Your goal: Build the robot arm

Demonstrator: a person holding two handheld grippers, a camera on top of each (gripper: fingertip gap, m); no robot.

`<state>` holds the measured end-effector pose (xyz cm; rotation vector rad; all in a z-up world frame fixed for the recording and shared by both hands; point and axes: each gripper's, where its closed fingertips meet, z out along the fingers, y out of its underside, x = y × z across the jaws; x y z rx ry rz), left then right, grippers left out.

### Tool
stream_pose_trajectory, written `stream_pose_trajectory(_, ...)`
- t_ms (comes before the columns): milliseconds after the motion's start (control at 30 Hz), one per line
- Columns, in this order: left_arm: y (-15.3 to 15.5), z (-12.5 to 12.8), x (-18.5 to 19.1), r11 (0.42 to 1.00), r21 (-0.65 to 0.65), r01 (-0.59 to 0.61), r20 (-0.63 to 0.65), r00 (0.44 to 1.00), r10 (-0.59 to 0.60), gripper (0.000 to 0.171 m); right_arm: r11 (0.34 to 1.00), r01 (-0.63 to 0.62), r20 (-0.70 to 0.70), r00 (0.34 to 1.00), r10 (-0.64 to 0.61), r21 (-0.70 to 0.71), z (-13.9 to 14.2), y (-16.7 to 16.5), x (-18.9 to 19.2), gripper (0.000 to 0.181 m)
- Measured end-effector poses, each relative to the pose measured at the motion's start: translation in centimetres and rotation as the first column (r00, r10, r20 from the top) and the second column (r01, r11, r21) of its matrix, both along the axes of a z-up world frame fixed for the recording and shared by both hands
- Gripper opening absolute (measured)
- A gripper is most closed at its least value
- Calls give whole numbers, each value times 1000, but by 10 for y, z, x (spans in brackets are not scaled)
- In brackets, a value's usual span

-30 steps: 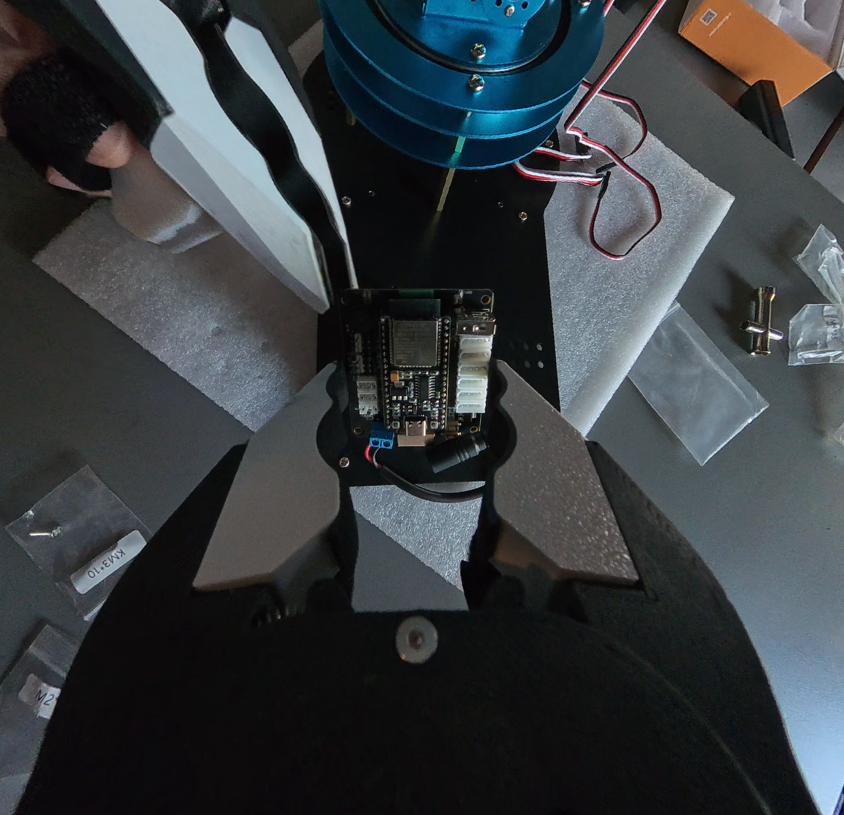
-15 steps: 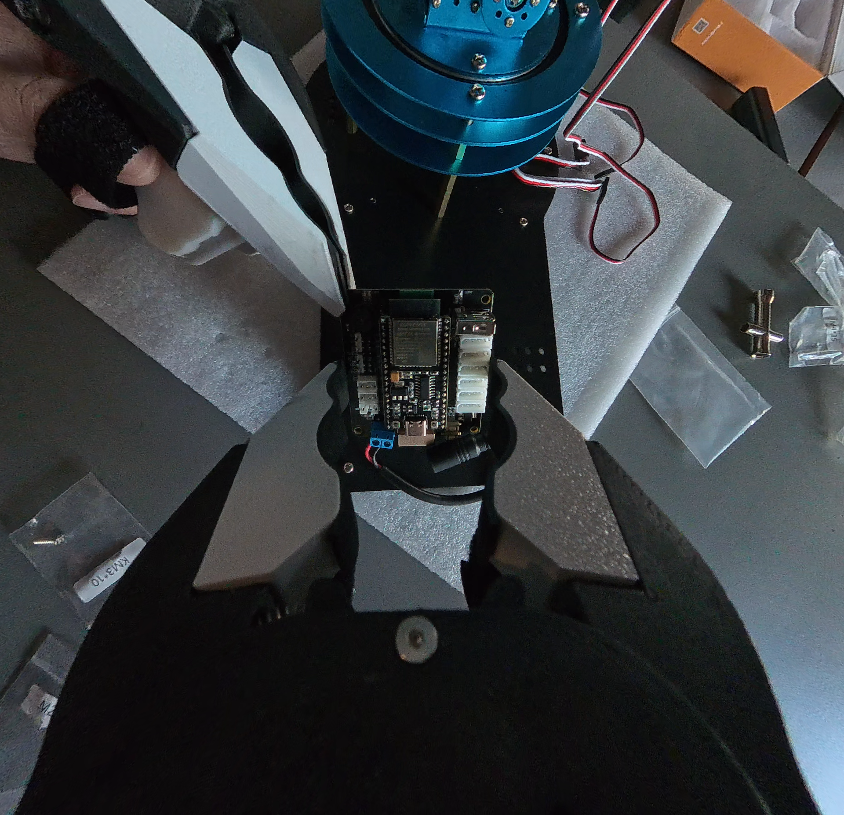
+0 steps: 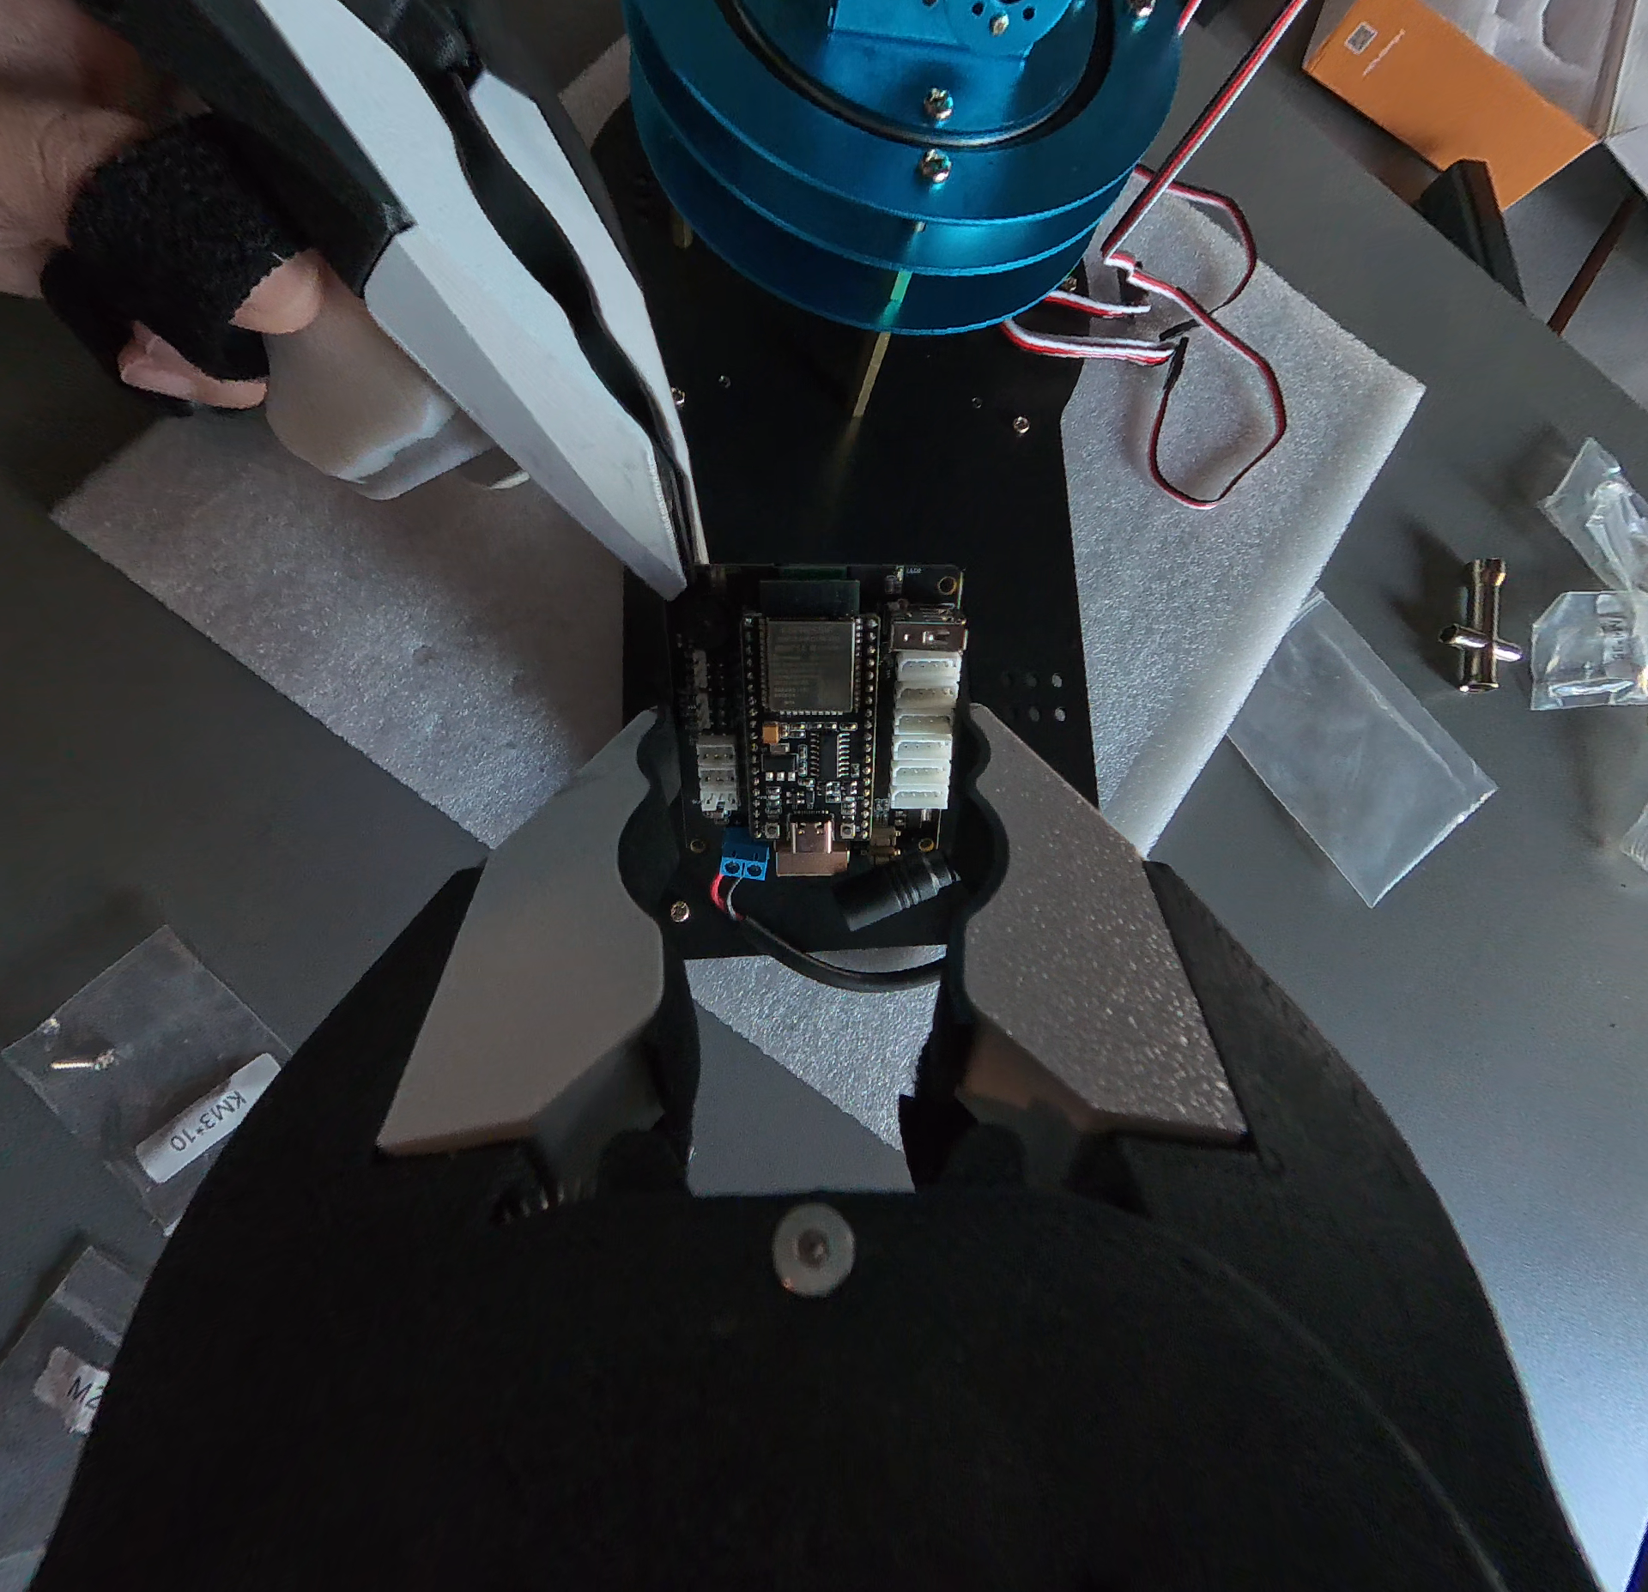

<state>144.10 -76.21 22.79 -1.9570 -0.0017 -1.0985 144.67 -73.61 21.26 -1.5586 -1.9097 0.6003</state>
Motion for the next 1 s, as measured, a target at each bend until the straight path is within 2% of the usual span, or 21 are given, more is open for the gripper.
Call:
stream_pose_trajectory(167, 0, 0, -1, 1000, -11, 4, 7, 1000, -4, 0, 1000, 14, -16, 1000, -14, 13, 0, 1, -1, 60)
stream_pose_trajectory(367, 0, 10, 0, 1000, 24, 1, -14, 1000, -1, 0, 997, 41, -77, 996, -35, 72, 10, 2, -1, 61)
stream_pose_trajectory(767, -3, 63, 14, 989, 145, 6, -73, 997, 4, 0, 968, 94, -221, 974, -42, 231, 67, 0, 13, 60)
stream_pose_trajectory(1000, 14, 103, 56, 978, 197, 62, -24, 998, -58, 0, 941, 166, -212, 972, -105, 296, 108, 17, 56, 61)
